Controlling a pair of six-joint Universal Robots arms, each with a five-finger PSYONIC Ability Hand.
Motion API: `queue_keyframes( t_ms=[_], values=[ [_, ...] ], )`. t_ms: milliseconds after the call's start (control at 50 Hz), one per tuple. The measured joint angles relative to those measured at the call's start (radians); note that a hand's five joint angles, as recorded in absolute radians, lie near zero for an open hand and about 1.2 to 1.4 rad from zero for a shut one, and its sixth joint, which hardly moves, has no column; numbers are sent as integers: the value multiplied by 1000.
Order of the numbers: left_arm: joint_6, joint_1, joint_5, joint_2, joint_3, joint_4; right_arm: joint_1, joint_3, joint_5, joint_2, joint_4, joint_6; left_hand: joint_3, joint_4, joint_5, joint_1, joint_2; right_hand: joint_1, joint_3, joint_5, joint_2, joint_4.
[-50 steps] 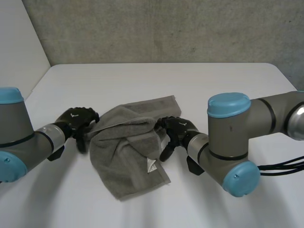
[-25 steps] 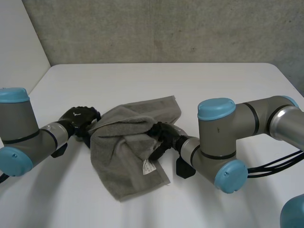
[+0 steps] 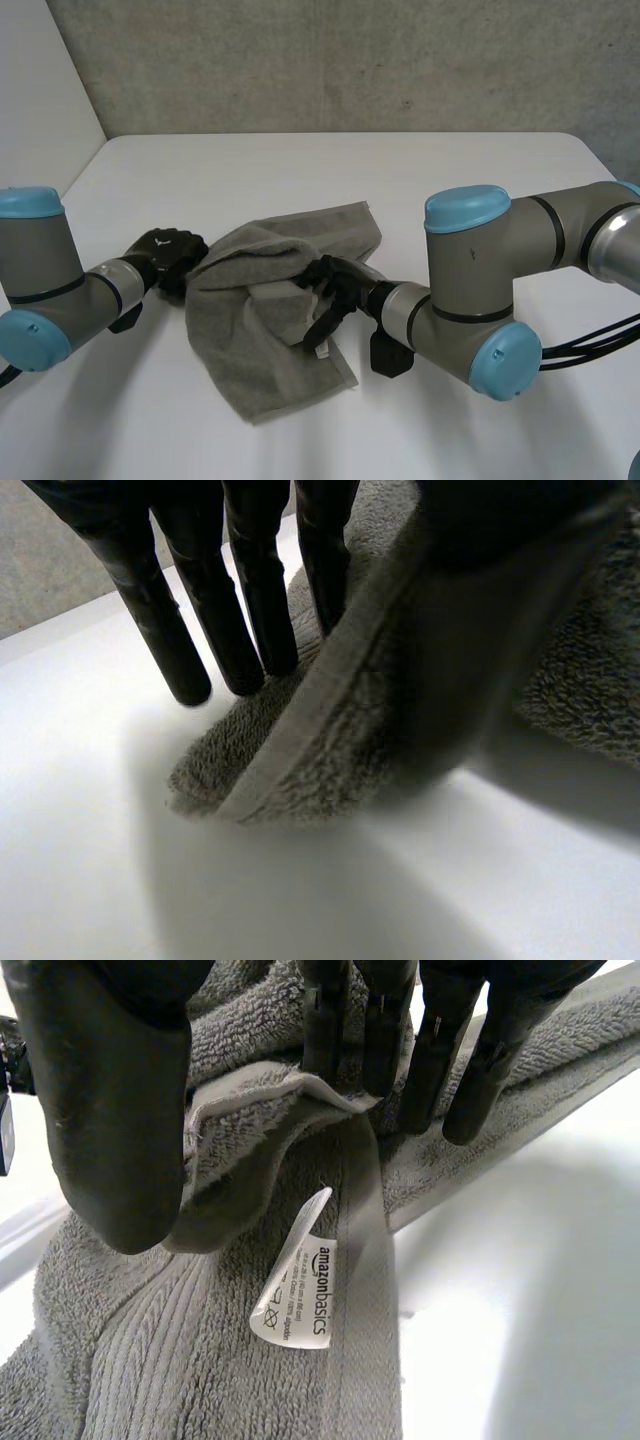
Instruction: Fold the towel.
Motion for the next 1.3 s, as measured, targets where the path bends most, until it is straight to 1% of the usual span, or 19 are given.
queue_keyframes(
  t_ms=[140,280,340,400,460,480,500,520,560,660,740,800,880,940,980,1020,1120,1200,1300],
  values=[
    [-1,0,1,1,2,0,-1,-14,-2,11,-5,6,221,227,219,218,221,0,0,0,0,0],
    [-1,0,2,2,-2,-1,5,-32,3,53,-9,31,330,334,331,319,328,3,2,19,1,3],
    [-1,0,2,4,-5,-1,11,-42,10,76,-12,42,469,473,457,441,464,61,53,86,42,57],
    [-1,0,3,6,-6,-1,17,-54,25,95,-17,53,513,530,491,474,508,353,335,364,342,307],
    [-1,0,3,8,-5,-1,21,-60,42,104,-23,63,514,530,491,475,508,632,478,664,617,412],
    [-1,0,3,8,-3,-1,22,-61,49,106,-26,66,514,530,491,475,508,746,569,783,740,434],
    [-1,1,3,8,-1,-1,23,-63,56,107,-30,69,514,530,491,475,508,818,736,873,832,434],
    [-1,1,3,8,3,1,23,-66,62,106,-33,70,514,530,491,476,508,857,830,912,866,434],
    [-1,1,2,8,14,4,23,-75,68,101,-39,72,515,530,491,479,508,884,900,936,881,434],
    [-2,1,0,9,83,23,15,-149,69,75,-42,62,517,532,491,483,513,891,907,937,881,434],
    [-12,0,-5,25,202,39,-8,-320,41,63,-3,18,520,535,491,484,515,899,909,938,881,434],
    [-31,-2,-11,52,315,48,-46,-505,-6,65,60,-35,521,535,491,484,517,900,910,939,881,434],
    [-94,-3,-29,108,476,63,-110,-759,-78,60,126,-135,524,535,491,488,519,905,911,939,882,434],
    [-196,-4,-60,167,600,88,-161,-901,-123,22,125,-290,525,535,492,488,521,909,912,939,882,434],
    [-255,-3,-75,196,645,101,-179,-941,-134,-9,122,-393,525,535,496,488,522,909,913,939,882,434],
    [-332,-2,-90,232,677,116,-191,-958,-133,-44,124,-512,525,535,499,488,522,909,913,939,882,434],
    [-440,-1,-99,288,637,124,-197,-925,-97,-97,178,-719,525,535,499,488,523,909,914,939,882,434],
    [-461,3,-96,305,525,120,-191,-867,-71,-110,244,-806,525,535,499,488,523,910,914,939,882,434],
    [-447,22,-54,314,246,115,-182,-687,-59,-131,324,-912,525,536,499,489,523,909,915,939,882,434]
  ],
)
